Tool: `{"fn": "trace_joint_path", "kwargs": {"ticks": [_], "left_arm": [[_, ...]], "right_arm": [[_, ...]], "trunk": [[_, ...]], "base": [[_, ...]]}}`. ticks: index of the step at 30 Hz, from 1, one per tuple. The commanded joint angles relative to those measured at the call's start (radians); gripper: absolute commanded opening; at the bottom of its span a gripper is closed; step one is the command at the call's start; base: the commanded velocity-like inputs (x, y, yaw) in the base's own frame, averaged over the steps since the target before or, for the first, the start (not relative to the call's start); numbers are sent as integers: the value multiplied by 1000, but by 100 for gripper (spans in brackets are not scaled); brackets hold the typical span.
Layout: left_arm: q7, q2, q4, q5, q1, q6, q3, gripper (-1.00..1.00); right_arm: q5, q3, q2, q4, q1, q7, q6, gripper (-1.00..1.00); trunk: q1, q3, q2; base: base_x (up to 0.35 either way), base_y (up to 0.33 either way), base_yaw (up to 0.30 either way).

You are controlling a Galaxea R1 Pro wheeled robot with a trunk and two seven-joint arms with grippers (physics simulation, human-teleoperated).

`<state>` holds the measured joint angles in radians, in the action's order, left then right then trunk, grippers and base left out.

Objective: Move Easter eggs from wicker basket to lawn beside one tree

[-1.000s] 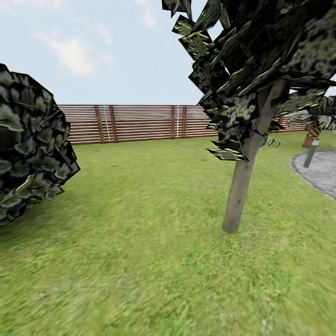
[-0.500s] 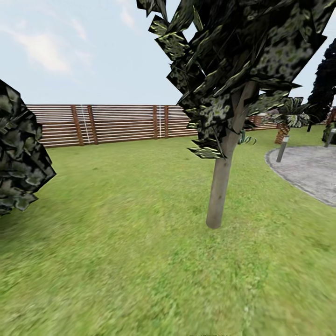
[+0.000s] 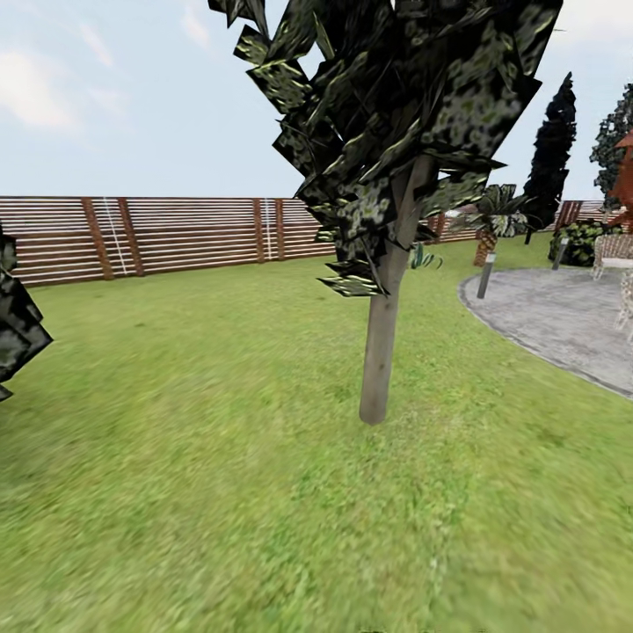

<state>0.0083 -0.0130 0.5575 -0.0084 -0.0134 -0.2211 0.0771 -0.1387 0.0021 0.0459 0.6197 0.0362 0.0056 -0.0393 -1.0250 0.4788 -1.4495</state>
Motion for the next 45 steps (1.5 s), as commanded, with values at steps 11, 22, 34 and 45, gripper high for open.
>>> {"fn": "trace_joint_path", "kwargs": {"ticks": [11,22,34,45], "left_arm": [[2,-4,1,-1,0,-1,2,100],[2,-6,-11,0,0,-1,1,100],[2,-5,-34,-1,0,-19,3,100],[2,-4,-34,-1,0,-20,3,100]], "right_arm": [[-10,2,0,-5,1,0,-4,100],[-10,2,2,-11,1,-1,-4,100],[-9,2,2,-11,1,-1,-4,100],[-9,2,1,-11,1,-4,-4,100]], "trunk": [[0,1,0],[0,1,0],[0,1,0],[0,1,0]], "base": [[0,0,-256],[0,0,-256],[0,0,-256],[0,105,-256]]}}
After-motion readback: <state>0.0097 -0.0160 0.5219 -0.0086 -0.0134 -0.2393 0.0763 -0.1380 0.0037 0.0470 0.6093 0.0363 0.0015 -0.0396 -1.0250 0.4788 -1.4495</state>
